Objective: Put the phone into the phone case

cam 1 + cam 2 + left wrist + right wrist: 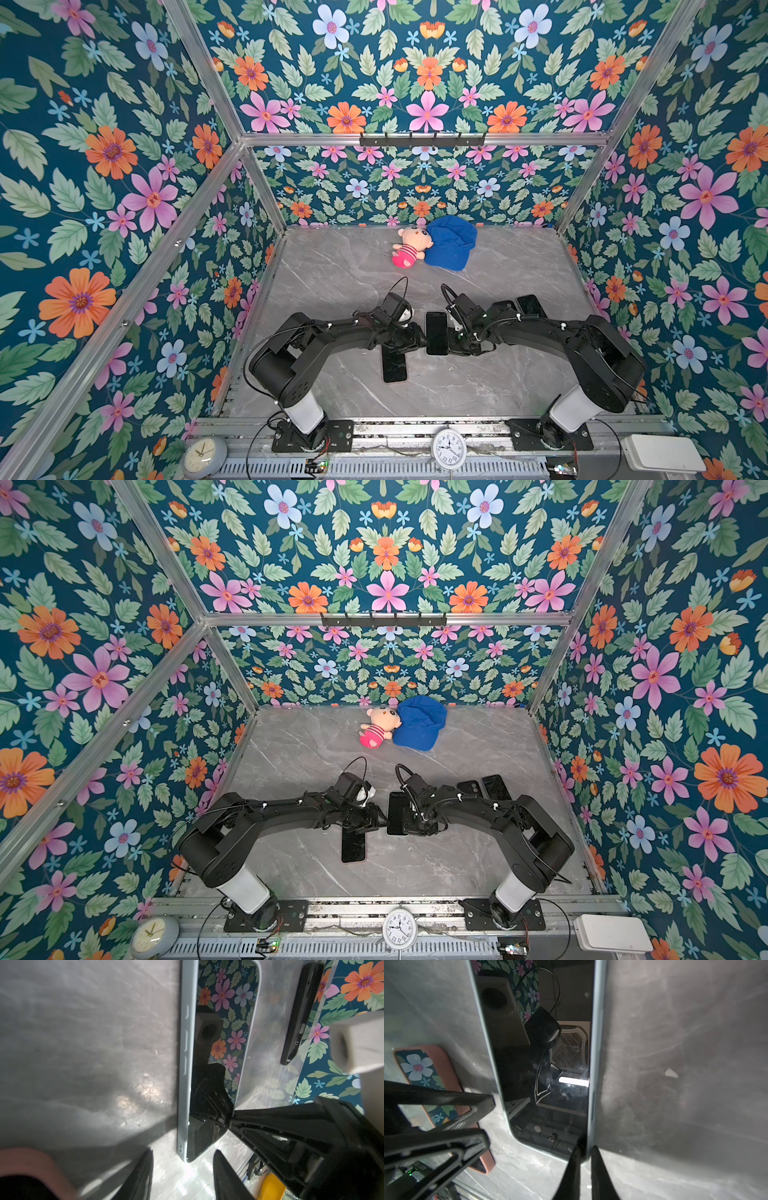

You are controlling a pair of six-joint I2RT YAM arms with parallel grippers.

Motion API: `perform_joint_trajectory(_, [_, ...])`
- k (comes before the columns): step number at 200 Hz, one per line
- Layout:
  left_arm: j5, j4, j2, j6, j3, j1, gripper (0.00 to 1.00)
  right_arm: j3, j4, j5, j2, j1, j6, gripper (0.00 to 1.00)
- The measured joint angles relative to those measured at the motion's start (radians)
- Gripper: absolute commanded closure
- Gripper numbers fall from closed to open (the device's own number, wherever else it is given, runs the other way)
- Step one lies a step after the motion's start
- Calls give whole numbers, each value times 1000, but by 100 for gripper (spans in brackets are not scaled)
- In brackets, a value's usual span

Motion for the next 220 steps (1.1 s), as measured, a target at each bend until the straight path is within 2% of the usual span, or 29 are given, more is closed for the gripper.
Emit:
perform_joint_trajectory(21, [2, -17, 6, 16, 32, 29, 50, 59, -32, 10, -11, -25, -32, 72])
perform_joint_trajectory(43, [-7, -45, 65, 68, 154, 76, 51, 127, -16, 8, 18, -123, -87, 67])
perform_joint_trajectory(84, [-24, -90, 269, 183, 463, 141, 58, 277, 72, -93, 204, -262, -183, 69])
perform_joint_trajectory(118, [-4, -121, 417, 232, 628, 143, 68, 383, 120, -166, 342, -293, -220, 73])
perform_joint_trajectory(137, [17, -138, 451, 241, 644, 136, 76, 396, 128, -208, 378, -291, -227, 77])
perform_joint_trajectory(159, [33, -147, 456, 252, 626, 125, 79, 370, 138, -240, 378, -287, -227, 79])
perform_joint_trajectory(220, [78, -57, 371, 237, 427, 87, 86, 237, 208, -267, 317, -240, -216, 81])
